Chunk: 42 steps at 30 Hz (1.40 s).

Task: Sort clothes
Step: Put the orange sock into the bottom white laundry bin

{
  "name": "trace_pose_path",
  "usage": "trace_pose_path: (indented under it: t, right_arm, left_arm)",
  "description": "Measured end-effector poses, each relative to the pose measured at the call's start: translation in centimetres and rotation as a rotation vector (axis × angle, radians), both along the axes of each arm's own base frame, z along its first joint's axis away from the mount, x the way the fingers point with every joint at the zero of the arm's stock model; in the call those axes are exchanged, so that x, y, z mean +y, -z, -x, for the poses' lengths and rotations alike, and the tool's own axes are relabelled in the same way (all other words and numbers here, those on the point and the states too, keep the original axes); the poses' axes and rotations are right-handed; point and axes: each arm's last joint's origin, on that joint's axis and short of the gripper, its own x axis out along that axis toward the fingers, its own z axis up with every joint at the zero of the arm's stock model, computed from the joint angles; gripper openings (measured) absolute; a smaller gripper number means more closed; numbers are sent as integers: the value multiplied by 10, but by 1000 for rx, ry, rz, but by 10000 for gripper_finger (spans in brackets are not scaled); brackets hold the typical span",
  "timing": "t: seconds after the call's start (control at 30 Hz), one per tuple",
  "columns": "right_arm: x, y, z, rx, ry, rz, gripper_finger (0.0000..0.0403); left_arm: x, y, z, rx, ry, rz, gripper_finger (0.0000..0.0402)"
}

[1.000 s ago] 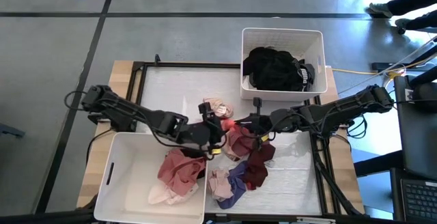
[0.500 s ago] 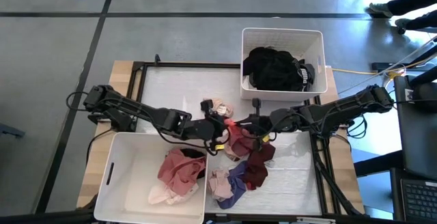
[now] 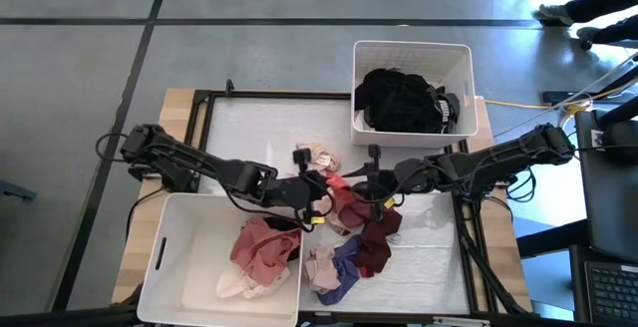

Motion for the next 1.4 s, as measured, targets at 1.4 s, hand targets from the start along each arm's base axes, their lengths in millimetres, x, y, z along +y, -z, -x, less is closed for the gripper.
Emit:
trace_pose_path:
  t: [1.4]
  right_arm:
    - [-27,74,-27,366,314,17,236]
  left_arm:
    - [-58,-49,159,96,-36,463,10]
